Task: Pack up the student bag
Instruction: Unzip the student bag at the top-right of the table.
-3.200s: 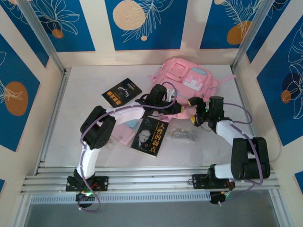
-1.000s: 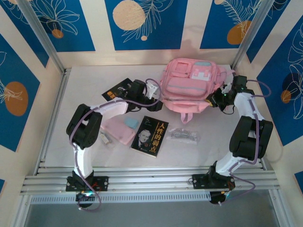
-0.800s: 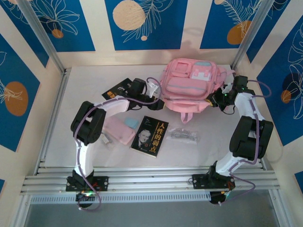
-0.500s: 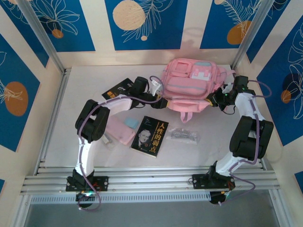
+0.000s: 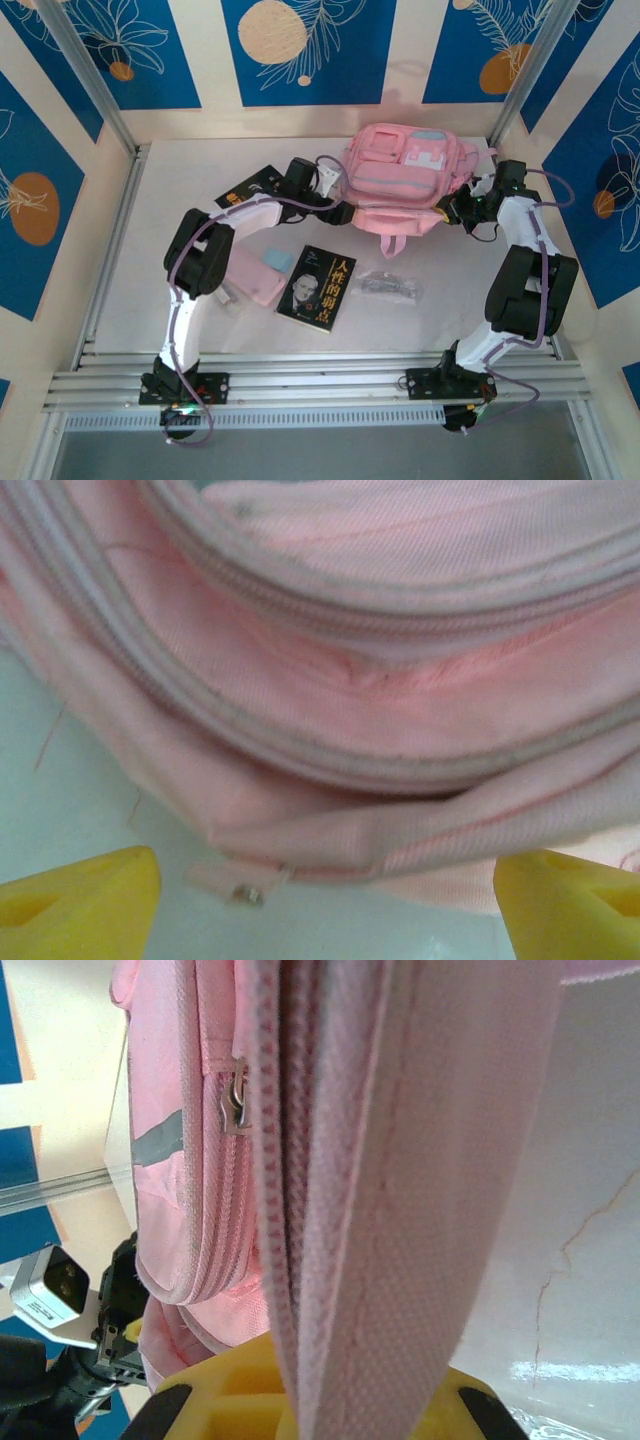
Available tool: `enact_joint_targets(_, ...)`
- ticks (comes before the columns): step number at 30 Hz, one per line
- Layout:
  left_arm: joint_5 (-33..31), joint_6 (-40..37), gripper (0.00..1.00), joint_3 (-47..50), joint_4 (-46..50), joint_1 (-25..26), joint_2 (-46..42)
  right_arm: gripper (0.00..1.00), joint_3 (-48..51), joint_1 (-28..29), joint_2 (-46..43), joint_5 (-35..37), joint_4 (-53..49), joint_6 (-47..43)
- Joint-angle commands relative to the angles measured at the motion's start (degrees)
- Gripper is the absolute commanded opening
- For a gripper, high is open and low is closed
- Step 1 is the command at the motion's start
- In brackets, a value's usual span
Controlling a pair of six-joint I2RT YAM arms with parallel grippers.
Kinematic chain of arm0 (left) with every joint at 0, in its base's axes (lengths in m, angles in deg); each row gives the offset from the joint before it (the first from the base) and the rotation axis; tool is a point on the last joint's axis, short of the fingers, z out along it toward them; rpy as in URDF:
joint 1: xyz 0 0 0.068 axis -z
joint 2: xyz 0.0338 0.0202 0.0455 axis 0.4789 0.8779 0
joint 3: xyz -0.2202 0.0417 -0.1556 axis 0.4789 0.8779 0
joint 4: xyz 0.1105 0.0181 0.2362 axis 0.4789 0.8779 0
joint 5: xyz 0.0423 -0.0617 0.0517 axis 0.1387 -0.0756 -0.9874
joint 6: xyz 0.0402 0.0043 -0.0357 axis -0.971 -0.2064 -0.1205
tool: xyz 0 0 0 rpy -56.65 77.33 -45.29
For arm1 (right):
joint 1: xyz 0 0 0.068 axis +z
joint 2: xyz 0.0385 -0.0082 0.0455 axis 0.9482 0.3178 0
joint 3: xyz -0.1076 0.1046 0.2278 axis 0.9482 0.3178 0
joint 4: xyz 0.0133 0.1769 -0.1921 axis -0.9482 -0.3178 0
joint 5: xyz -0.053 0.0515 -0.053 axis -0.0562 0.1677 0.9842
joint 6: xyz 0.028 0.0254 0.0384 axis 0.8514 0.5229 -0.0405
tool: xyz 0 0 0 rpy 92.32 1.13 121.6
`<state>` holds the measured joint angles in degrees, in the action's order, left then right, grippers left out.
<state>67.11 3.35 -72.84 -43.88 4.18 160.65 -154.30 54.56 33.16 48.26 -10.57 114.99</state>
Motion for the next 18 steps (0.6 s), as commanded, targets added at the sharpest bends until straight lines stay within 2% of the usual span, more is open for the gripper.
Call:
enact_joint_targets(1, 7.18, 2.24, 0.83, -3.08, -2.59, 0.57, 2.08, 0.00, 0.28, 0.01, -3.17, -6.91, 2.82, -0.04)
enact_joint_targets(7, 14.43, 3.92, 0.67, -2.63, -5.20, 1.99, 0.59, 0.00, 0.61, -0.01, -2.56, -6.73, 3.17, -0.04)
enact_joint_targets(11, 14.76, 4.67, 0.46, -1.86, -5.71, 2.10, -0.02, 0.00, 0.64, 0.14, -2.21, -6.64, 3.10, -0.29)
enact_joint_targets(16, 12.13, 2.71, 0.42, -1.40, -2.40, 2.70, 0.22, 0.00, 0.89, 0.16, -2.11, -5.94, 2.85, -0.60)
enact_joint_targets(18, 9.93, 0.59, 0.35, -1.92, 0.44, 2.96, 0.74, 0.00, 0.92, 0.19, -2.11, -5.84, 2.84, -0.56)
